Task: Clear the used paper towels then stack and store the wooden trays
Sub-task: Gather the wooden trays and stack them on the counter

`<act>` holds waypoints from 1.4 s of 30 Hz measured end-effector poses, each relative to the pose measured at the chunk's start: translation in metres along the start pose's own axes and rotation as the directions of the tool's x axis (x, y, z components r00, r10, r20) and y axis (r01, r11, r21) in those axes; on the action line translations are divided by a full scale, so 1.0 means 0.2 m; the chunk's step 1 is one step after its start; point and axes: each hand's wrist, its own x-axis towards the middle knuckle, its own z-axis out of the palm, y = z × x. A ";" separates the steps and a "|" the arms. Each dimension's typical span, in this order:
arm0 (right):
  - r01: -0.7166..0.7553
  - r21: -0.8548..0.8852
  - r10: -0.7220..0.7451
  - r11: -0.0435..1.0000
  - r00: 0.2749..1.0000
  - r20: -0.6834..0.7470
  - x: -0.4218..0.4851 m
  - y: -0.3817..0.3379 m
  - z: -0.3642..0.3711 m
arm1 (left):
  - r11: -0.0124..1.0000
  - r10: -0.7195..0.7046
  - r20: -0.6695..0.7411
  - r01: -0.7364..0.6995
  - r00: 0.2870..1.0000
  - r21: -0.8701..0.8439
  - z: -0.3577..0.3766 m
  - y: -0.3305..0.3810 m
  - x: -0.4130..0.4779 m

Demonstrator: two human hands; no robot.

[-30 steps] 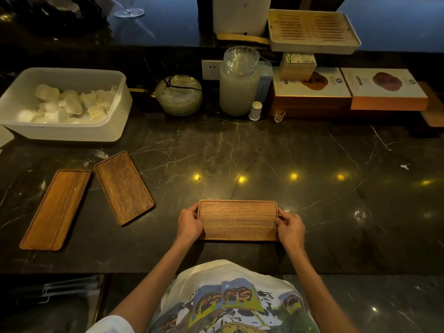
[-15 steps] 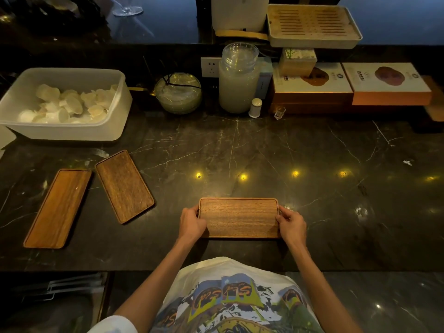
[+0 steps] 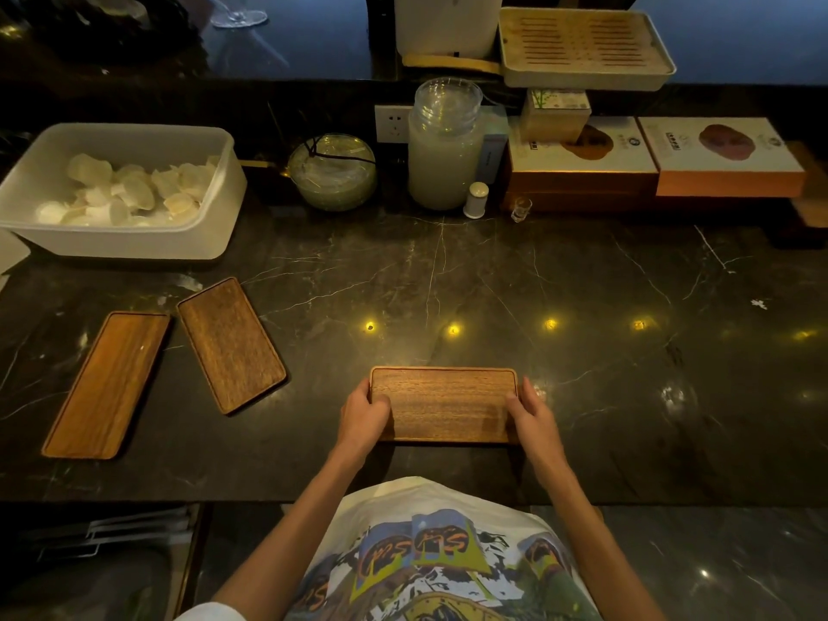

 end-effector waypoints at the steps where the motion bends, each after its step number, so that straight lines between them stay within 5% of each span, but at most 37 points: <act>1: 0.001 0.015 -0.001 1.000 1.000 0.011 -0.01 0.00 0.00 | 1.000 0.001 0.000 -0.001 1.000 0.000 0.00 0.00 0.00; 19: -0.015 0.015 0.015 1.000 1.000 0.002 -0.02 0.02 -0.04 | 0.998 0.059 0.067 -0.059 0.996 0.005 -0.05 0.05 -0.04; 30: 0.060 -0.356 -0.110 0.933 0.986 -0.123 -0.12 -0.01 0.05 | 0.997 0.003 0.151 -0.014 0.989 0.074 -0.10 0.02 -0.03; 33: 0.161 -0.508 -0.270 0.846 0.952 -0.148 -0.13 -0.05 0.11 | 0.987 0.030 0.149 -0.052 0.988 0.149 -0.15 0.03 -0.02; 36: 0.248 -0.609 -0.379 0.754 0.920 -0.095 -0.11 -0.12 0.23 | 0.959 0.053 0.110 -0.082 0.992 0.272 -0.28 0.06 -0.01; 42: 0.334 -0.627 -0.280 0.703 0.942 0.187 -0.10 -0.33 0.74 | 0.942 0.097 0.001 -0.092 0.995 0.324 -0.73 0.07 0.05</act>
